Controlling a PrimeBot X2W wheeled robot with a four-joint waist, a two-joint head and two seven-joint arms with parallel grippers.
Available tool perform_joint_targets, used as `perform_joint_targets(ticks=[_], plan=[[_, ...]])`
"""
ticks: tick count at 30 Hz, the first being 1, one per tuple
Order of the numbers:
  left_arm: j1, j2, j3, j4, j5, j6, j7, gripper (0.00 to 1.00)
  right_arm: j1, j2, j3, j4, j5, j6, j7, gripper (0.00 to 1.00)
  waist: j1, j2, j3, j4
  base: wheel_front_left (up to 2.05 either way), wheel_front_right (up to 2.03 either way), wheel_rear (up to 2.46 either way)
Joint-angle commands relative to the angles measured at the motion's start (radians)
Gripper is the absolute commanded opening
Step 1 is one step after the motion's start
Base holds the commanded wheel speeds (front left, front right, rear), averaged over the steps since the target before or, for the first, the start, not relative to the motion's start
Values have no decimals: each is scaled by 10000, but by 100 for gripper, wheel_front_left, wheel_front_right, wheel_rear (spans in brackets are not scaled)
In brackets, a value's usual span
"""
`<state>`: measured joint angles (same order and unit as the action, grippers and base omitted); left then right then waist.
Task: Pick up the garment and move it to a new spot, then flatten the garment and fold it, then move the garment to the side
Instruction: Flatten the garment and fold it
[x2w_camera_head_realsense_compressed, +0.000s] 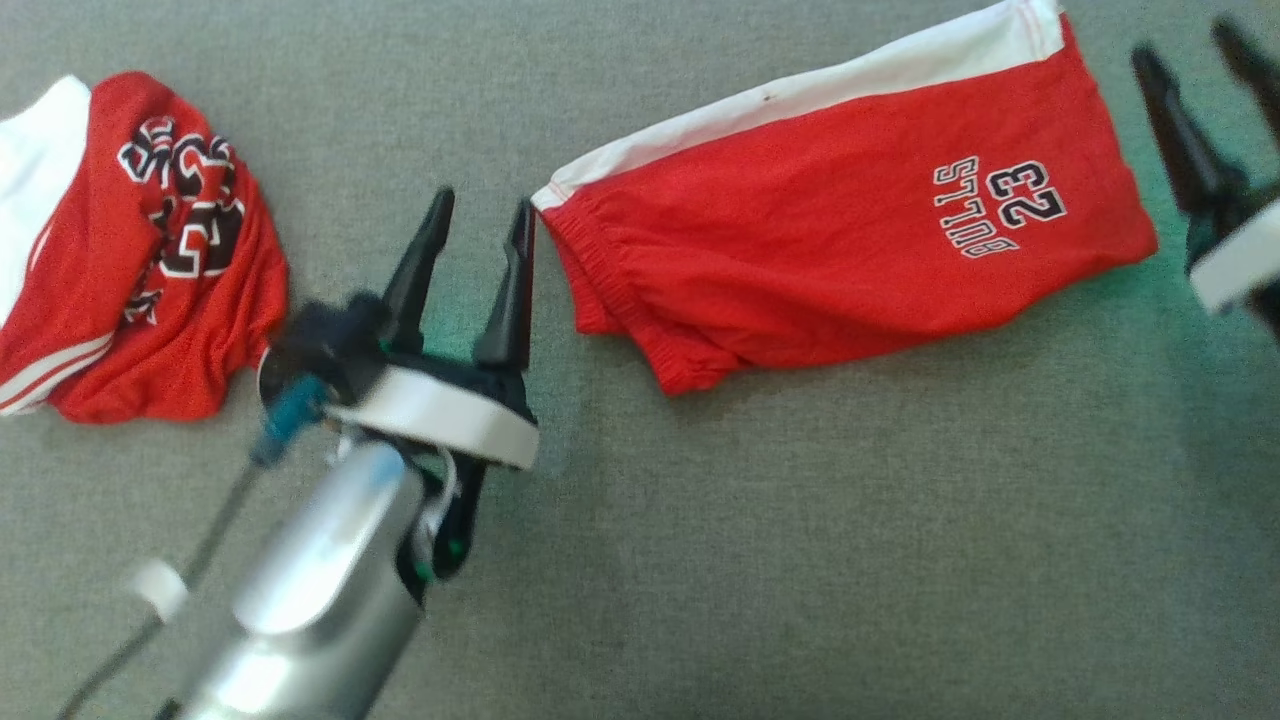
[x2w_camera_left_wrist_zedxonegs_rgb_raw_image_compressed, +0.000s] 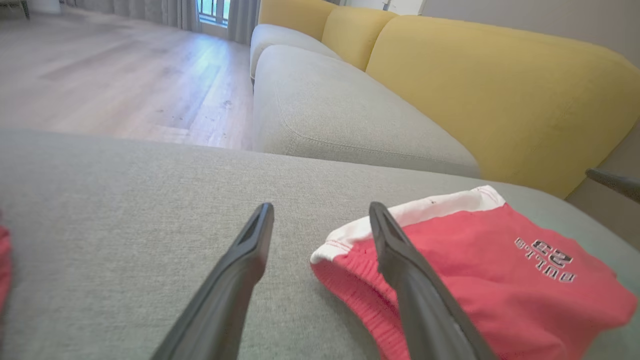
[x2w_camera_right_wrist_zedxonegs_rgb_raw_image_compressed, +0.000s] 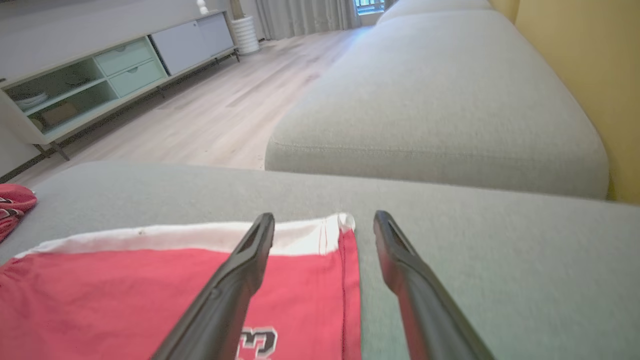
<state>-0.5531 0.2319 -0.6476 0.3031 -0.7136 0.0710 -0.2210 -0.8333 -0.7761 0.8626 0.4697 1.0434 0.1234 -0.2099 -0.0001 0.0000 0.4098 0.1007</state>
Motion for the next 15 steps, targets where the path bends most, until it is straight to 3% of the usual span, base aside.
perform_joint_targets(ticks=[1,5,8,15], plan=[[89,207,246,-395,349,241,-181,100,516,-366,10,-75,129,73,-135,100,1,0,-167,-51,0,0,0],[883,1,299,-974,1606,1213,-391,100,1264,-387,-64,153,329,73,-281,100,1,0,-352,-17,0,0,0],[1568,-334,619,-1825,2598,1703,-402,100,1527,-374,-195,454,389,73,-331,100,1,0,-367,167,0,0,0],[3076,-1183,1083,-2885,4256,2058,-405,100,1372,5,-387,1699,409,73,117,100,1,0,-325,900,0,0,0]])
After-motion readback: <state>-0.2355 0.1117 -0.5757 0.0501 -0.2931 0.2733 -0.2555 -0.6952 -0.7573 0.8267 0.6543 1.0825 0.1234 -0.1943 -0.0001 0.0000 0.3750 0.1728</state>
